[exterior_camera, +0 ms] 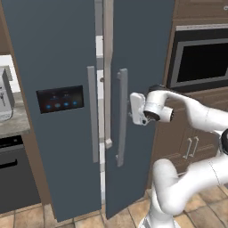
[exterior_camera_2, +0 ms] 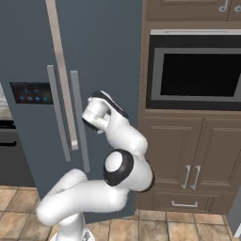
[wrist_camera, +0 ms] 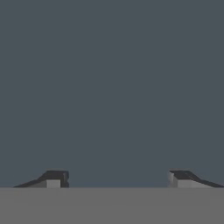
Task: Place the tomato in the correct fridge rack based on whether it is a fruit or vegetable. Finally, close the fridge door.
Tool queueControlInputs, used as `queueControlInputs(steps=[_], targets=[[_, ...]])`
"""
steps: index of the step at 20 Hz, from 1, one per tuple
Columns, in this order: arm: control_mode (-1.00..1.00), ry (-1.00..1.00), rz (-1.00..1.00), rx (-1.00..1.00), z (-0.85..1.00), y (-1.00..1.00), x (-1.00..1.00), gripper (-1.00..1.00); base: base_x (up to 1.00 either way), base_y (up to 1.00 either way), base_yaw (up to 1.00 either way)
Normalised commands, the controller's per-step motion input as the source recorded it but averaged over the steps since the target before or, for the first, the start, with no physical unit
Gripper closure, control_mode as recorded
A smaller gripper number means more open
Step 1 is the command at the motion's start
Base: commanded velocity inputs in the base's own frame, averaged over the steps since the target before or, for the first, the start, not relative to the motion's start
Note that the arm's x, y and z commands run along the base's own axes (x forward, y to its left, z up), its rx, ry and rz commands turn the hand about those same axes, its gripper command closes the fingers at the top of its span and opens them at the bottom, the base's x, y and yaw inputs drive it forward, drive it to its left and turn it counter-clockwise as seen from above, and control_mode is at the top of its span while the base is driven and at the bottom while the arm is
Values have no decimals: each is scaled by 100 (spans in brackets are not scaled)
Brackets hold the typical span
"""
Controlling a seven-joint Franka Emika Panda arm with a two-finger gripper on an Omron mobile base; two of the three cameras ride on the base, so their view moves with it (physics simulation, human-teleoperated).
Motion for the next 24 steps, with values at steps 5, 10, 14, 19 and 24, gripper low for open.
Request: queueControlInputs(steps=[5,10,14,19,24], targets=[[-100,0,-26,-5,19,46,51,-100,0,0,0],[-100,0,-30,-11,-2,54,57,-100,0,0,0],[-100,0,-32,-11,-10,48,72,-100,0,0,0],[-100,0,-31,-8,-30,34,73,-100,0,0,0],[-100,-5,-33,-3,-96,-23,7,-100,0,0,0]])
